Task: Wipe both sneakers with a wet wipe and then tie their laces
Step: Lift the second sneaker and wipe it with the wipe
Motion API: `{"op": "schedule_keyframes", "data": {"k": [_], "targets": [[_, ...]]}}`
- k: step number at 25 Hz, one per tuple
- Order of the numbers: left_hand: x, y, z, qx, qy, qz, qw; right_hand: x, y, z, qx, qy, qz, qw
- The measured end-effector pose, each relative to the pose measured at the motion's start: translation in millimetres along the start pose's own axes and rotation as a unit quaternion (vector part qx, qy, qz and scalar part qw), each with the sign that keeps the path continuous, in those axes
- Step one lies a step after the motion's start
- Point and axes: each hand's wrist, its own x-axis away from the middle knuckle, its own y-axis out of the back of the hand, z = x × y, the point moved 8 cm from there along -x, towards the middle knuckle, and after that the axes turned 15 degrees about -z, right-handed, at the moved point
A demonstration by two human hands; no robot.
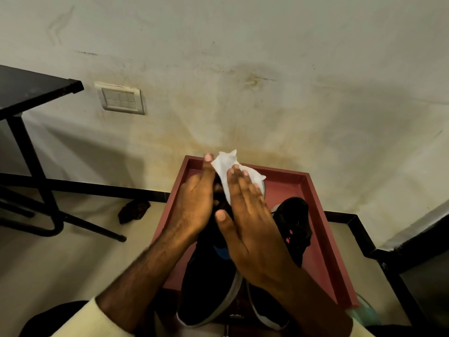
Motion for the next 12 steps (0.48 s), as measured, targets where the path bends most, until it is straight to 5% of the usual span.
{"op": "schedule_keyframes", "data": {"k": [4,9,12], "targets": [[-16.4,22.1,5.6,0.061,0.060,-0.037,0.996,30.7,-14.9,25.0,-0.034,0.016,0.063,0.997],[14.4,-4.5,-13.8,0.029,-0.042,0.048,0.998,-7.7,7.7,-2.3,-0.022,-0.014,-0.033,0.999],[13.0,-5.1,-15.3,0.027,-0.047,0.039,0.998,-14.4,6.9,-3.7,-0.004,0.013,-0.023,1.000]]}}
